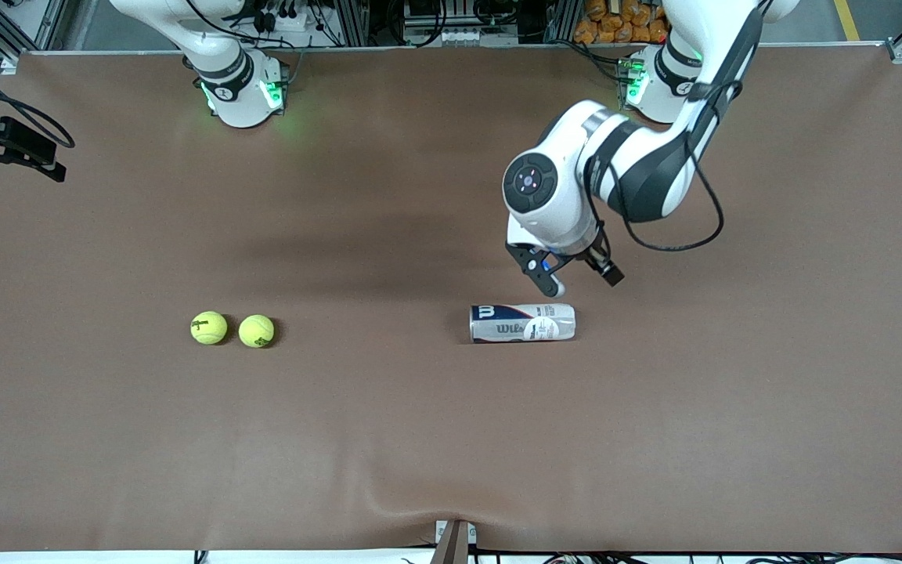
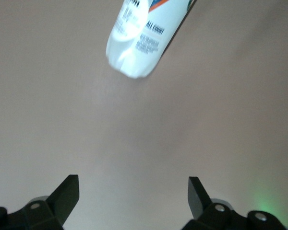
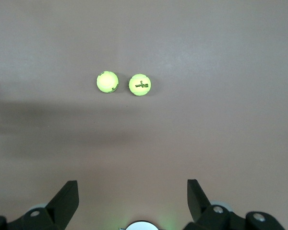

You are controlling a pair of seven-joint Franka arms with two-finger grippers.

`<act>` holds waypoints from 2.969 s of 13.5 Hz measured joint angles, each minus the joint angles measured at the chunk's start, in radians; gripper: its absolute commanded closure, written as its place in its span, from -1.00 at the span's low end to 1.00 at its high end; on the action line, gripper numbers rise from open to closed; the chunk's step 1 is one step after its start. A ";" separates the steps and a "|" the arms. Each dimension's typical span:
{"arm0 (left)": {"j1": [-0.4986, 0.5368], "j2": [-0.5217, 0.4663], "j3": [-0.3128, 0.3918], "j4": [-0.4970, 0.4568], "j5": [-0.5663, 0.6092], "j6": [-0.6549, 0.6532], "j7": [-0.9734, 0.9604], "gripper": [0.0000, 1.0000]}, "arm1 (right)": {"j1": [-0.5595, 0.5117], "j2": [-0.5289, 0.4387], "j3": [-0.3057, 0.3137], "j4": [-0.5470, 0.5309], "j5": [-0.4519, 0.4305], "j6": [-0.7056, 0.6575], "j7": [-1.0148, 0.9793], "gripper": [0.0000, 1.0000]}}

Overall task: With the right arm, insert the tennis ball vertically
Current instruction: 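Reach the left gripper down over the lying ball tube, then close the left gripper around the tube's middle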

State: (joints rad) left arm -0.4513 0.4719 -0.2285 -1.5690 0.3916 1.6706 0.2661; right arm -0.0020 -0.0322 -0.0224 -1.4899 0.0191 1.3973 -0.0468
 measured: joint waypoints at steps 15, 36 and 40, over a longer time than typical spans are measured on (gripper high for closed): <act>-0.035 0.193 0.001 0.104 0.112 0.126 0.368 -1.00 | 0.000 0.000 0.001 -0.001 0.001 -0.001 0.000 -1.00; -0.073 0.327 0.003 0.128 0.214 0.217 0.342 -1.00 | 0.000 0.000 0.001 -0.001 0.010 -0.011 0.000 -1.00; -0.073 0.342 0.004 0.128 0.243 0.218 0.320 -1.00 | 0.000 0.000 0.000 -0.001 0.017 -0.012 0.000 -1.00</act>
State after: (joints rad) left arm -0.5245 0.8139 -0.2250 -1.4406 0.6347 1.8883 0.5860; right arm -0.0021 -0.0322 -0.0224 -1.4912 0.0361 1.3855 -0.0468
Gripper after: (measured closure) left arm 0.000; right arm 0.000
